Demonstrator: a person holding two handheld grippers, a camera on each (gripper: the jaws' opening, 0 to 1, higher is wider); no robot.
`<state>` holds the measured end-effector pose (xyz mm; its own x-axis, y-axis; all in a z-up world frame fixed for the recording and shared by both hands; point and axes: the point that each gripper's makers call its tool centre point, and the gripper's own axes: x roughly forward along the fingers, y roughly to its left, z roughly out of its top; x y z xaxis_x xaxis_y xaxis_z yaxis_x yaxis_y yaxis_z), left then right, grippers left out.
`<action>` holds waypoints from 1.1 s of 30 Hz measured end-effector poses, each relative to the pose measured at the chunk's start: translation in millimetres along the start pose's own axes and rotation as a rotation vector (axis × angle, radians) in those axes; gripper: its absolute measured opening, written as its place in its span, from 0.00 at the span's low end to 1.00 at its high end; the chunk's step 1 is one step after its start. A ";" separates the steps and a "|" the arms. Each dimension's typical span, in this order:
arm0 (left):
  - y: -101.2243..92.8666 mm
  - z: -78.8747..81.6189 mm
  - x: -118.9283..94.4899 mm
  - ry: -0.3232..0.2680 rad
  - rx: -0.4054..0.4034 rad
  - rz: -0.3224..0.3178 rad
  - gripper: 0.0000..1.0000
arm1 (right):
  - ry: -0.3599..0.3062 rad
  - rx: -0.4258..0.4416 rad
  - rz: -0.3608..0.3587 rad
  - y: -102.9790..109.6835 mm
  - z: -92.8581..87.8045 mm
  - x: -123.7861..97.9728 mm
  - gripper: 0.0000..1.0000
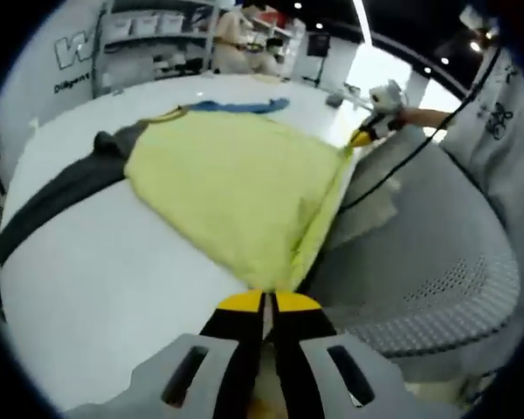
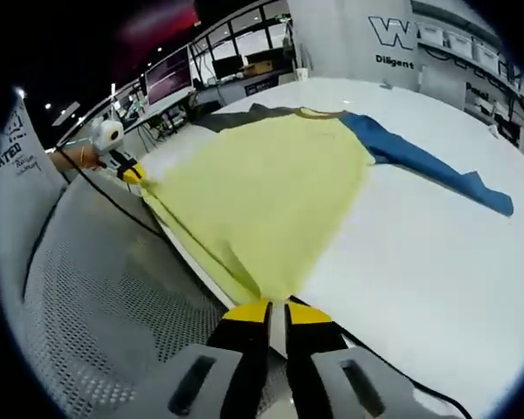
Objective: Fold the garment on the visible template until the final outline fits inside the template.
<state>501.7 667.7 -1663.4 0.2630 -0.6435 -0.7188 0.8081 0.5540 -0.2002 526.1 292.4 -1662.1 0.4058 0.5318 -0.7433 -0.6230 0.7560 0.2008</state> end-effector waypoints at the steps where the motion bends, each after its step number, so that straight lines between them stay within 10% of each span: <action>1: 2.7 -8.9 -1.8 0.029 0.016 0.000 0.00 | -0.007 0.003 -0.001 0.7 1.5 -0.3 0.00; 10: -0.6 7.8 -5.9 -0.017 -0.023 0.028 0.00 | -0.063 -0.017 0.002 2.1 26.7 -7.6 0.00; 15: 2.0 48.0 3.8 -0.196 -0.163 0.023 0.00 | -0.062 -0.031 0.034 11.3 29.6 0.8 0.00; 33: -28.3 18.0 42.7 0.001 -0.061 -0.144 0.00 | 0.082 -0.075 0.129 29.6 2.0 15.2 0.00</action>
<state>499.6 615.1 -1676.5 0.1464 -0.7178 -0.6807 0.8036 0.4876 -0.3414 515.2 323.7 -1666.2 0.2649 0.5874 -0.7647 -0.7156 0.6513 0.2524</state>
